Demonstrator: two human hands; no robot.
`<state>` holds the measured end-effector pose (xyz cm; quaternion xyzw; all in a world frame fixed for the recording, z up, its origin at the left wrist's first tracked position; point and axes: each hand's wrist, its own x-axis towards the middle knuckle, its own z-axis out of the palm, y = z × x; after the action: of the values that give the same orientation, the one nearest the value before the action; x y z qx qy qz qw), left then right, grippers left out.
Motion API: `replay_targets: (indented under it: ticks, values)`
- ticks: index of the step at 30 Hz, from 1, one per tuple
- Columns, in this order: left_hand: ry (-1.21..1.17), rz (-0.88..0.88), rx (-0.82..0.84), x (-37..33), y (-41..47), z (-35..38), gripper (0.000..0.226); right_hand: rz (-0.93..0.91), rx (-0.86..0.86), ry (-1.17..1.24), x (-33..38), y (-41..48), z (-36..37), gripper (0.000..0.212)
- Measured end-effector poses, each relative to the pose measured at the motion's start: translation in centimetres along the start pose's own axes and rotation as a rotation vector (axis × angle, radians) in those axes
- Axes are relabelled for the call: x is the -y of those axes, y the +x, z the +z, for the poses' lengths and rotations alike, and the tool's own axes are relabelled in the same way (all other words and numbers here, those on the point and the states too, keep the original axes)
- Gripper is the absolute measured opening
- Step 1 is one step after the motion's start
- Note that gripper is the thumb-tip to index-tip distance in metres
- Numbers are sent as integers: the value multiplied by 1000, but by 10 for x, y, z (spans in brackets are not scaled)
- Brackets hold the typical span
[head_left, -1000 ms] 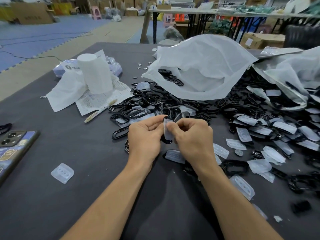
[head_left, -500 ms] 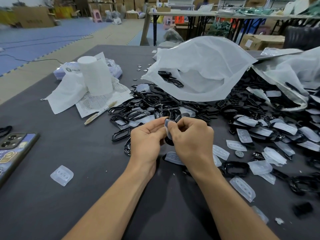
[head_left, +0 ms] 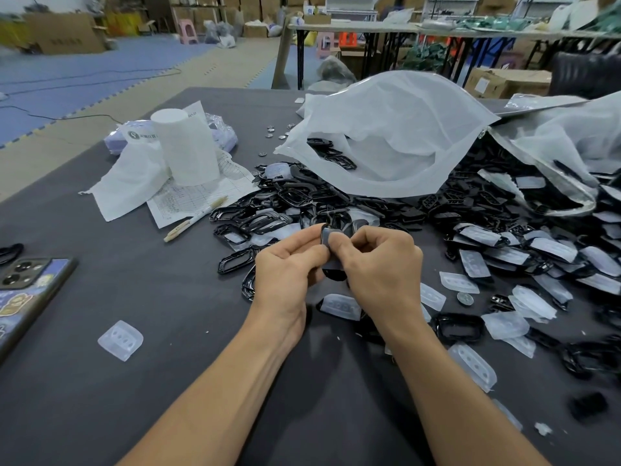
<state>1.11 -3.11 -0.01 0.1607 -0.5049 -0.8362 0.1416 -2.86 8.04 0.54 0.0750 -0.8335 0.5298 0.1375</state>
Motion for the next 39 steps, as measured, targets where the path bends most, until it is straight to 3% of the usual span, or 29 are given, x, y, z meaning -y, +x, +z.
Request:
replay_targets:
  ticks: [3, 12, 20, 25, 32, 39]
  values:
    - [33, 8, 17, 1, 2, -2, 32, 17, 0, 33, 0, 1, -2, 47]
    - [163, 83, -16, 4, 3, -2, 36, 106, 148, 207, -9, 5, 2, 22]
    - [300, 81, -58, -6, 7, -7, 13, 68, 238, 257, -11, 8, -2, 21]
    - [300, 89, -75, -9, 8, -9, 29, 174, 357, 473, -8, 9, -5, 12]
    - [279, 71, -72, -9, 7, -8, 8, 111, 303, 343, -9, 8, -5, 5]
    - [333, 113, -144, -7, 11, -7, 7, 66, 303, 292, -6, 5, -5, 8]
